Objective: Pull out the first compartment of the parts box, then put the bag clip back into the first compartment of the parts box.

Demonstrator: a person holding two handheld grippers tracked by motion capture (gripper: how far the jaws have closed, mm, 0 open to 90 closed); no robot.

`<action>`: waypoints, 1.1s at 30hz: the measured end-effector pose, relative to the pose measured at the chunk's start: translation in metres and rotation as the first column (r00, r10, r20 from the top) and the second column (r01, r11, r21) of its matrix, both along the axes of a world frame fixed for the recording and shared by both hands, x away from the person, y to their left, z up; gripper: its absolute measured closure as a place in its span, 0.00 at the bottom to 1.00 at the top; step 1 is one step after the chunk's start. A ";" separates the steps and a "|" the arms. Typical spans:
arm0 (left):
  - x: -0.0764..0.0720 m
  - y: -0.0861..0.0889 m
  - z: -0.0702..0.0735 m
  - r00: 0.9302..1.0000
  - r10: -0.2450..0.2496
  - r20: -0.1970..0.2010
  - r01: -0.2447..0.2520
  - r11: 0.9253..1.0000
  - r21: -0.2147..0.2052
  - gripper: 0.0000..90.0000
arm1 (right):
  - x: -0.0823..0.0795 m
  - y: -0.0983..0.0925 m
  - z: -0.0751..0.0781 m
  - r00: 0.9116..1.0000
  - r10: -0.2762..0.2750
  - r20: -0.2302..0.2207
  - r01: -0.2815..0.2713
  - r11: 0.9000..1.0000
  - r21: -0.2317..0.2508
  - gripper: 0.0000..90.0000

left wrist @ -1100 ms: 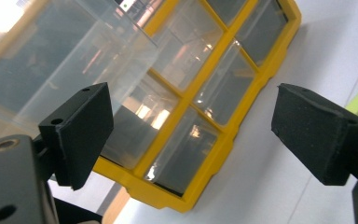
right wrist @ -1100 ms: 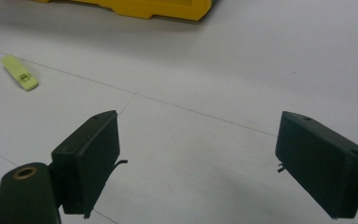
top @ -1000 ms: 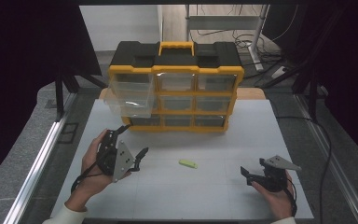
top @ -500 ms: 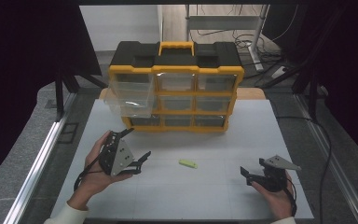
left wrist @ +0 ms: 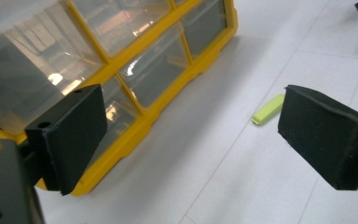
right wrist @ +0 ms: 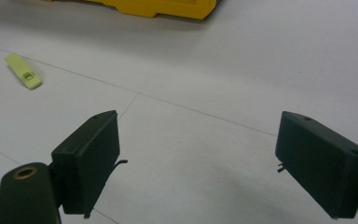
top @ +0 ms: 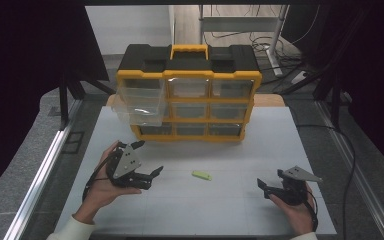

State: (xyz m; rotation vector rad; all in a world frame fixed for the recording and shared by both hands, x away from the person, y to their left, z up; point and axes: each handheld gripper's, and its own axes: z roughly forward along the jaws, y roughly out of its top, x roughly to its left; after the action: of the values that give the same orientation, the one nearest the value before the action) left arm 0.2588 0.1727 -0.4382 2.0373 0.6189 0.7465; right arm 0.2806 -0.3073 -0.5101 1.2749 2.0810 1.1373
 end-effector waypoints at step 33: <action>0.018 -0.007 -0.014 0.988 -0.076 -0.136 0.067 0.995 -0.070 0.11 | 0.000 0.001 -0.002 1.000 0.015 -0.002 -0.015 1.000 -0.002 0.15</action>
State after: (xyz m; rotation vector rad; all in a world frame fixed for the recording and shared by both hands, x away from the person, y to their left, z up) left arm 0.2766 0.1657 -0.4527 2.0517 0.6370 0.5401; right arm 0.2807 -0.3067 -0.5118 1.2621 2.0965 1.1407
